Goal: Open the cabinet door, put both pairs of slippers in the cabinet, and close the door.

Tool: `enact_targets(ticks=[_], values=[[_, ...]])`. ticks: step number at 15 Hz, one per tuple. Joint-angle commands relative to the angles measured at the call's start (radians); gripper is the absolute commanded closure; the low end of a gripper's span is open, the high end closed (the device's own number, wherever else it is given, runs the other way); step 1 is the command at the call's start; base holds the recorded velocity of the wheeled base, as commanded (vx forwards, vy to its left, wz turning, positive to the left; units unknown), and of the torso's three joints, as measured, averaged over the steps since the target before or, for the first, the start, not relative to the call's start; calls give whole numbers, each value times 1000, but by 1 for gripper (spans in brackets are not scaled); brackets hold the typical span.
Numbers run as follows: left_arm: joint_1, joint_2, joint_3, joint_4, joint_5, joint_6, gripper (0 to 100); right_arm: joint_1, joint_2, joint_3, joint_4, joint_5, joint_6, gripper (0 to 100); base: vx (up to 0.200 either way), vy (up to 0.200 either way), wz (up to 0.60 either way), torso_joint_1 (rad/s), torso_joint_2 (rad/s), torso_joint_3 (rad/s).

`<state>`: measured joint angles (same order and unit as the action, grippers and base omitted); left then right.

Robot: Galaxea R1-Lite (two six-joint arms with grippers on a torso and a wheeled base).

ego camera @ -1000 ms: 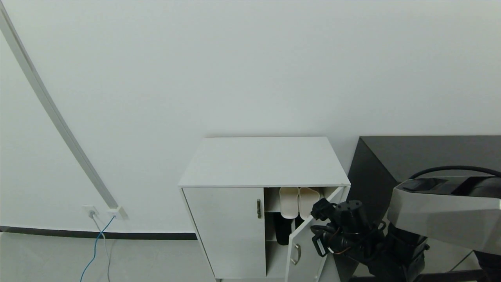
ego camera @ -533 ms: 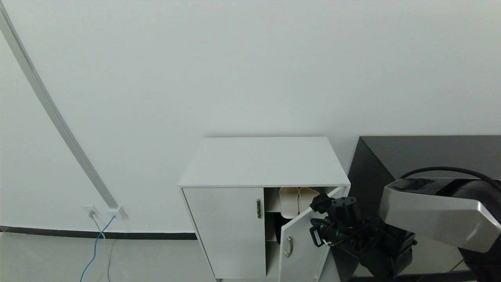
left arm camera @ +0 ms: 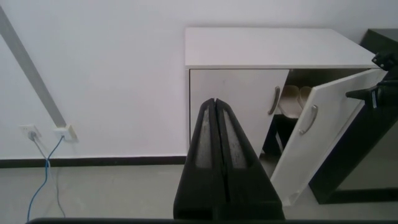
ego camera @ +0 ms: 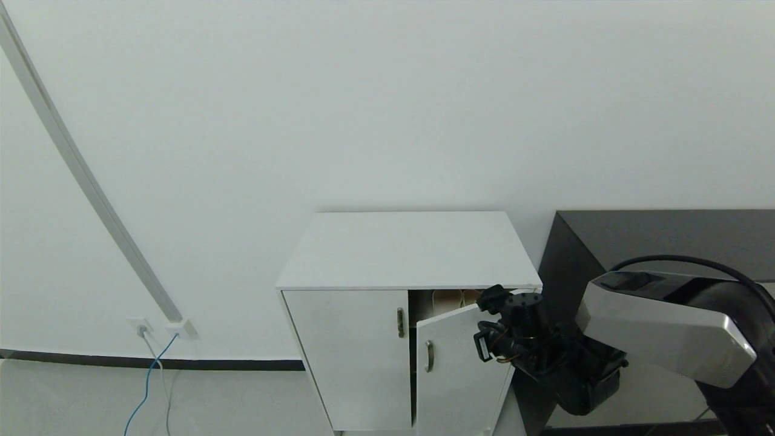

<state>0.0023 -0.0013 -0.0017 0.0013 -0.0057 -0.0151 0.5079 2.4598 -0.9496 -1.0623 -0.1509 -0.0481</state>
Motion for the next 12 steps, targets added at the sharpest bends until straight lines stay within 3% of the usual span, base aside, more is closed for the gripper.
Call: enact_targets(ticks=[1,12], values=[[1,1,0,-1,0,0,100,0,5,-20,2,1,1,100,0,0,0,0,0,0],[1,1,0,0,0,0,100,-75,28,-77,2,-3,1,100,0,0,0,0,0,0]])
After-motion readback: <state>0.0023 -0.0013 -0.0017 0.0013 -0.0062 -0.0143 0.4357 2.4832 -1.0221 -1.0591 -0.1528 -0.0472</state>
